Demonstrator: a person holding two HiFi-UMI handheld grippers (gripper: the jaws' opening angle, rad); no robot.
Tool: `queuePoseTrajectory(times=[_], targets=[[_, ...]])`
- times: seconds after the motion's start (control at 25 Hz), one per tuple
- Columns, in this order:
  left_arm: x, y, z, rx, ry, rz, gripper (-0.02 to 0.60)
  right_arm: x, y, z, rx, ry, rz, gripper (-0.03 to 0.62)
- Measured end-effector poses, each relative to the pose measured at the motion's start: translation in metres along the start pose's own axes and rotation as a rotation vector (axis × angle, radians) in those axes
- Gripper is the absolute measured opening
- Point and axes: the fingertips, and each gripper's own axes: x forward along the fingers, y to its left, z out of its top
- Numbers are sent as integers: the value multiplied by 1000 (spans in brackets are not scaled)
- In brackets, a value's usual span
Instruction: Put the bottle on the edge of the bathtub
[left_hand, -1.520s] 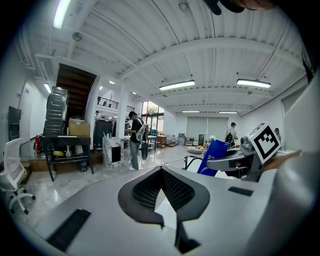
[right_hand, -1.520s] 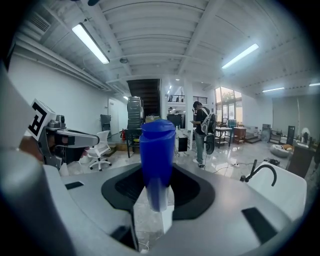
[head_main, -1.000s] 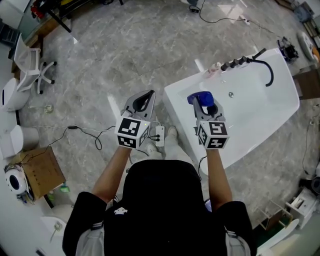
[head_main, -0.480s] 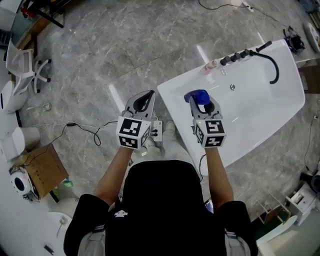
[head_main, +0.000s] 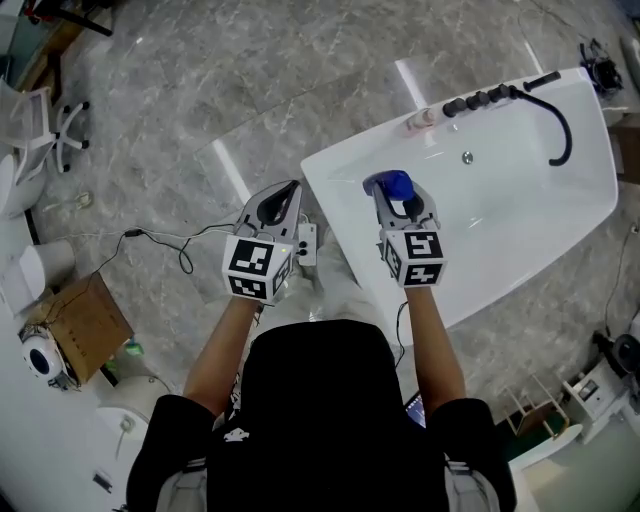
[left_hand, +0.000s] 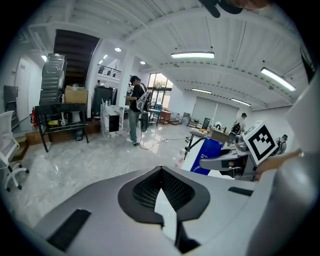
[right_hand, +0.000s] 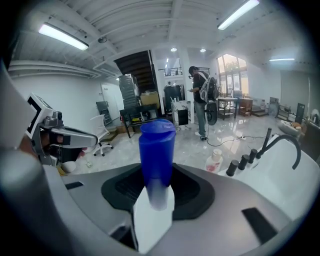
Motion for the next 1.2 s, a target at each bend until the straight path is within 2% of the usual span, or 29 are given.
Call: queuePoseTrajectory(times=[0.28, 0.68, 1.2], targets=[[28, 11, -10, 1, 8, 18, 12, 36, -30, -18, -9, 37, -5, 160], [66, 17, -45, -26, 44, 20, 12, 90, -47, -47, -69, 95, 27, 160], [87, 19, -80, -15, 100, -5, 12, 154, -71, -69, -76, 120, 3, 160]])
